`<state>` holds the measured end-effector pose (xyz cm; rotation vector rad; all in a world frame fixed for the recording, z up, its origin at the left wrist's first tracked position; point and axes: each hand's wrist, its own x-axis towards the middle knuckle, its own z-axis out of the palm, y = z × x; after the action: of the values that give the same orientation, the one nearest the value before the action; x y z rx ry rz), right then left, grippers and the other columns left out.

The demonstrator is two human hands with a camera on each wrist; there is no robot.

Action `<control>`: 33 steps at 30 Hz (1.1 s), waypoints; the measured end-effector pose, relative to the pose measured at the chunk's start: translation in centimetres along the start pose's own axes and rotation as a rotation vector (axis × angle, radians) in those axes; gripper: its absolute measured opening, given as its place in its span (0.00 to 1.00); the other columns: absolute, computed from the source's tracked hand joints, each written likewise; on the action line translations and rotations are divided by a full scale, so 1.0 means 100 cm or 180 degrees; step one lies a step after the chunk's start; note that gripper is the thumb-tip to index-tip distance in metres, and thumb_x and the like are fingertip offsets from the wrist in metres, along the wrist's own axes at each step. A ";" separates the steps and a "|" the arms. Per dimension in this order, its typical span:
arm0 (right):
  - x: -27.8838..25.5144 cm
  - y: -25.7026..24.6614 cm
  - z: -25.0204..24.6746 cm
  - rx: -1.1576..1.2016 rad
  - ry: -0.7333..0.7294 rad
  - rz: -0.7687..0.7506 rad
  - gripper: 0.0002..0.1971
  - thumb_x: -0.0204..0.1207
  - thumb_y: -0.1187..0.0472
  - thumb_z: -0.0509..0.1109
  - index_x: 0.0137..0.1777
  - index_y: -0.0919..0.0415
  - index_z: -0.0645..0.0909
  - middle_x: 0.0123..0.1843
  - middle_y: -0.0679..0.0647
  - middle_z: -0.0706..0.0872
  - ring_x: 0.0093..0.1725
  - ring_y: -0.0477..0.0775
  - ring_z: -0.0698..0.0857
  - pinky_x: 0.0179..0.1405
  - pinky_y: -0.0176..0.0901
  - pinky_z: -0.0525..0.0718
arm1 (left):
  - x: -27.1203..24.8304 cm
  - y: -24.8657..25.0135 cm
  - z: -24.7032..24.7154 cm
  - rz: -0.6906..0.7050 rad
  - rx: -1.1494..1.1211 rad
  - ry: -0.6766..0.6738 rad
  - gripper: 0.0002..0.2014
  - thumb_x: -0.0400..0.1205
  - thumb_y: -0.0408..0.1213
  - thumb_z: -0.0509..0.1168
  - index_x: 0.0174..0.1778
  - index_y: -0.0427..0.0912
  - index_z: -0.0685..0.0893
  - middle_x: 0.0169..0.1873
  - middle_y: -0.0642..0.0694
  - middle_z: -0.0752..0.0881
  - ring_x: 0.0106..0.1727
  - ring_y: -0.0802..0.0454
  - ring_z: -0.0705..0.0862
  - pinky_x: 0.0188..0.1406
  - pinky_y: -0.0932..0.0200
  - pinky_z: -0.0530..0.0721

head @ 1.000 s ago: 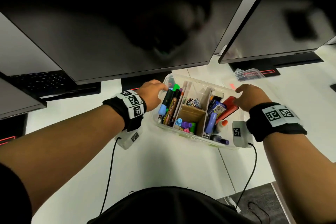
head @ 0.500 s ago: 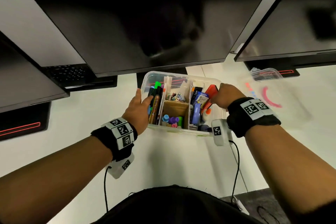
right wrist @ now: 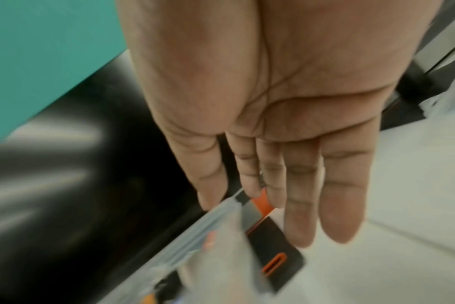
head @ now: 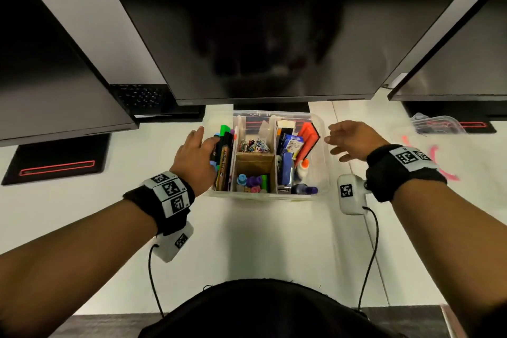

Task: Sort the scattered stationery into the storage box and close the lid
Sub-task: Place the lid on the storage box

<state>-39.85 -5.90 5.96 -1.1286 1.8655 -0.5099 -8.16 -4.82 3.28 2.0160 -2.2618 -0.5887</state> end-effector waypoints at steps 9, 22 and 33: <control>0.020 0.134 -0.026 -0.1776 0.1050 0.1285 0.27 0.77 0.61 0.64 0.75 0.66 0.64 0.75 0.65 0.68 0.74 0.70 0.70 0.75 0.61 0.69 | 0.012 0.006 0.015 -0.0037 0.0246 0.0028 0.30 0.82 0.41 0.58 0.81 0.46 0.59 0.84 0.42 0.45 0.85 0.41 0.43 0.85 0.48 0.50; 0.014 0.191 -0.040 -0.1506 0.1598 0.1664 0.26 0.77 0.64 0.63 0.75 0.66 0.64 0.70 0.69 0.72 0.69 0.73 0.73 0.69 0.61 0.72 | 0.011 0.015 0.010 -0.0172 0.0331 -0.0148 0.28 0.82 0.44 0.60 0.79 0.47 0.64 0.84 0.44 0.42 0.85 0.42 0.41 0.84 0.47 0.50; -0.015 0.160 0.035 -0.1943 0.1212 0.0998 0.19 0.81 0.65 0.54 0.72 0.65 0.68 0.64 0.64 0.76 0.63 0.66 0.77 0.59 0.59 0.80 | 0.009 0.016 0.006 -0.0170 0.0204 -0.0178 0.27 0.82 0.42 0.60 0.78 0.48 0.64 0.84 0.45 0.41 0.85 0.43 0.42 0.84 0.48 0.52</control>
<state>-44.63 3.80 -6.50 -1.1320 2.5822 0.0458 -10.00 -5.39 3.07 2.1219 -2.2928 -0.5915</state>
